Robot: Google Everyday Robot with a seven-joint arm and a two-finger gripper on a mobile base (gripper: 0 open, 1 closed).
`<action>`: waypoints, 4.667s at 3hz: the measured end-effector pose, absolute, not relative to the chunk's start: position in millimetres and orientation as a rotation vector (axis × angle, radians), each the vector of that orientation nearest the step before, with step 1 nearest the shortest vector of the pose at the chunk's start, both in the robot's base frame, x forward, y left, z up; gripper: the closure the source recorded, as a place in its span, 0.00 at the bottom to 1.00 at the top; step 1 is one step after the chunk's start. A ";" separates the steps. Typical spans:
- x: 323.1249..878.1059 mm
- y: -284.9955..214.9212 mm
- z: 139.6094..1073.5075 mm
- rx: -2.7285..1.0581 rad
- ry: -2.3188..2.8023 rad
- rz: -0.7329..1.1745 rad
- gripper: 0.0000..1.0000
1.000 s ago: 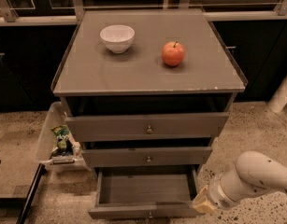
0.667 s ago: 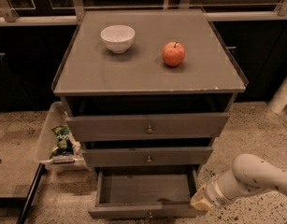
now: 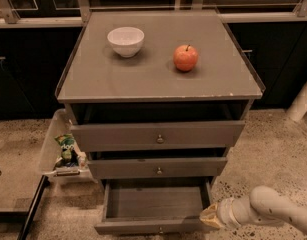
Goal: Close bottom drawer
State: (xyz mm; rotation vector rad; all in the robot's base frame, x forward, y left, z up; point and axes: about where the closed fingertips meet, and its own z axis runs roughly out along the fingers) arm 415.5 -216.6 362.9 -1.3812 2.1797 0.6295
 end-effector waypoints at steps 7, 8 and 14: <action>433.9 -220.4 211.0 -1.736 1.851 0.222 1.00; 434.2 -224.9 196.6 -1.755 1.843 0.220 1.00; 433.0 -225.0 193.8 -1.743 1.862 0.242 0.01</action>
Offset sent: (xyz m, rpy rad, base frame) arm -0.0003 -0.0051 -0.0220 0.0218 -0.0323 0.0021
